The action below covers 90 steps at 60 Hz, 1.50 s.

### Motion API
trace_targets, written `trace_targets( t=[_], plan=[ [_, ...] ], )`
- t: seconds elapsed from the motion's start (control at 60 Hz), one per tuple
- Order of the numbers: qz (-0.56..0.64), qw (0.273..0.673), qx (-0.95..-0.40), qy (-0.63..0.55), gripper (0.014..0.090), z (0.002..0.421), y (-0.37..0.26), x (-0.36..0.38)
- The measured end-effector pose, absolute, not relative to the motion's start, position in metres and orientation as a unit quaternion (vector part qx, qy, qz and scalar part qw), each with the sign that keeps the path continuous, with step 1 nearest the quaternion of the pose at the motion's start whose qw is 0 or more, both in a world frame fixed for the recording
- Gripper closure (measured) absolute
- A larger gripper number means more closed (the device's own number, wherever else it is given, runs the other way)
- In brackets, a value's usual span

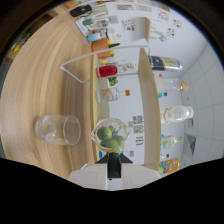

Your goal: Make me a cup of Mojito.

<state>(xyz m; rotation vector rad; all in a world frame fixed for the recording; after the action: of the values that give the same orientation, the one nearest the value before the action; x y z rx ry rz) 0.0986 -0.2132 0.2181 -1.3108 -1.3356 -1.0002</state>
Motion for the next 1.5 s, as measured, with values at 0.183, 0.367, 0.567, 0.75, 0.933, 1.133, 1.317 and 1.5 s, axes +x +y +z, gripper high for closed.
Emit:
trace_targets(
  t=[0.183,0.367,0.567,0.75,0.933,1.133,1.317,1.5],
  plan=[
    [-0.282,0.585,-0.677,-0.346,0.0895,0.268,-0.231,0.133],
    [-0.122,0.593,-0.784,-0.134,0.0893,0.249,-0.253,0.197],
    [-0.025,0.499,-0.866,-0.010,0.0894,0.139,-0.272,0.254],
    [0.029,0.414,-0.909,0.052,0.0894,0.050,-0.281,0.276],
    [0.043,0.385,-0.921,0.049,0.0893,0.007,-0.280,0.278],
    [0.030,0.385,-0.922,0.024,0.0878,0.004,-0.275,0.274],
    [-0.001,0.395,-0.919,-0.002,0.0498,0.011,-0.273,0.276],
    [-0.035,0.430,-0.902,-0.007,0.0193,0.053,-0.271,0.271]
  ],
)
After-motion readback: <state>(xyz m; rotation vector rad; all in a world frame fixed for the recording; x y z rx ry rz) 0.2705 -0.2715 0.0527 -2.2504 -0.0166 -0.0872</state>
